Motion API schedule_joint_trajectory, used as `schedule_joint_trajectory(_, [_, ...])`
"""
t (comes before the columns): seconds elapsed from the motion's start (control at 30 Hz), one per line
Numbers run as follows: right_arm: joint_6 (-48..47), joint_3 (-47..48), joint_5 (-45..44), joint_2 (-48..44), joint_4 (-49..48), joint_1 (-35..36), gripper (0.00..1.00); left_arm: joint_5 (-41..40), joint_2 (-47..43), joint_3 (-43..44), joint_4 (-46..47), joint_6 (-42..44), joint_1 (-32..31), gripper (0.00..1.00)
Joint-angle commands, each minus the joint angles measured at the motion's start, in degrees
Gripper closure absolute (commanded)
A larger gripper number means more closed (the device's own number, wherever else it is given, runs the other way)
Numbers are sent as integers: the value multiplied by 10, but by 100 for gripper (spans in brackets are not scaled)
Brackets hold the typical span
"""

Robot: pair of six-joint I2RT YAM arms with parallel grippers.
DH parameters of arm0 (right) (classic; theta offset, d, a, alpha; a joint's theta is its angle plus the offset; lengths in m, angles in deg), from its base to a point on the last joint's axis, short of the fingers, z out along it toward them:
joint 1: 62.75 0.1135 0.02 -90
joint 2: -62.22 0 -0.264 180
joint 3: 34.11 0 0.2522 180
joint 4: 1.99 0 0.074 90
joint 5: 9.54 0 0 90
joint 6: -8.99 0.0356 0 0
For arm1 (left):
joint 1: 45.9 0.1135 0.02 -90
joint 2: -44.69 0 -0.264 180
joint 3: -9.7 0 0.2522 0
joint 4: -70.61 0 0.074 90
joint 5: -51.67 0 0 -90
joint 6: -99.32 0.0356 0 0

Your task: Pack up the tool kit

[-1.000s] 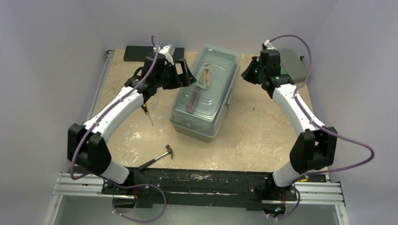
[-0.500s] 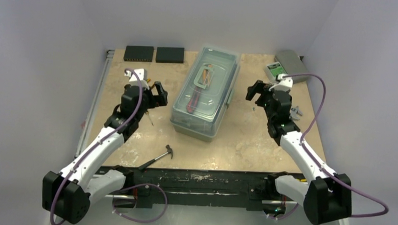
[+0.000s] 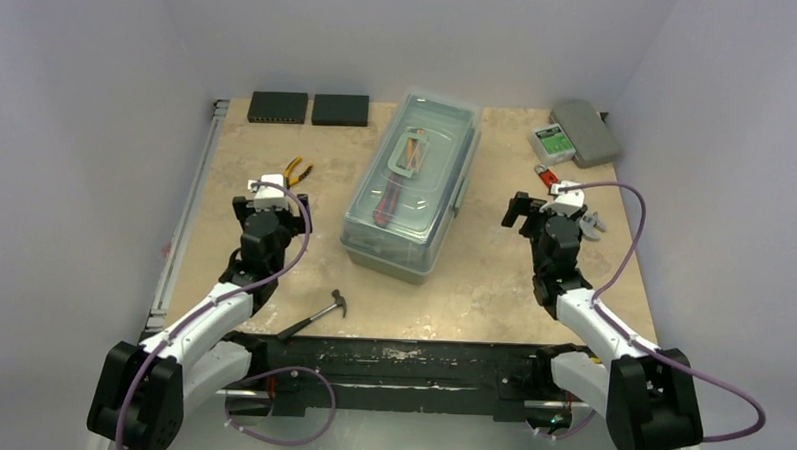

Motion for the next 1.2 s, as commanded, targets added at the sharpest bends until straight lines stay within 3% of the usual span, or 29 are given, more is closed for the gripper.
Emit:
schedule_joint_trajectory(0.0, [-1,-46,-39,29,-112,-21,1,-41,12,-12,90,46,16,0])
schedule_joint_trajectory(0.13, [17,-72,-7,69,-185,-53,1,-18,67,-50,167,9,56,0])
schedule_joint_trajectory(0.2, [8,-78,-28,95,-224,-55,1,-16,69,-40,151,-1,73,0])
schedule_joint_trajectory(0.27, [-9,-100,-46,131,-295,-56,1,-10,83,-68,234,11,91,0])
schedule_joint_trajectory(0.43, [-35,-92,-38,189,-347,-56,1,44,117,-58,268,60,96,5])
schedule_joint_trajectory(0.57, [-75,-104,1,281,-473,-56,2,19,219,-107,471,56,110,2])
schedule_joint_trajectory(0.63, [-69,-83,28,264,-399,-58,1,45,248,-125,533,65,113,0])
schedule_joint_trajectory(0.7, [-69,-72,34,279,-407,-62,1,64,230,-106,475,64,114,0])
schedule_joint_trajectory(0.77, [-75,-55,37,268,-350,-63,1,133,226,-67,388,95,114,4])
schedule_joint_trajectory(0.83, [-80,-58,30,280,-381,-63,1,165,223,-59,371,95,124,4])
schedule_joint_trajectory(0.9, [-68,-49,36,270,-343,-63,1,173,223,-56,369,96,126,3])
schedule_joint_trajectory(1.0, [-69,-53,35,278,-368,-63,1,133,224,-47,354,80,129,6])
schedule_joint_trajectory(1.03, [-70,-53,34,275,-361,-63,1,103,227,-43,349,74,128,1])
schedule_joint_trajectory(1.17, [-71,-54,34,277,-365,-63,1,81,226,-39,344,53,129,0])
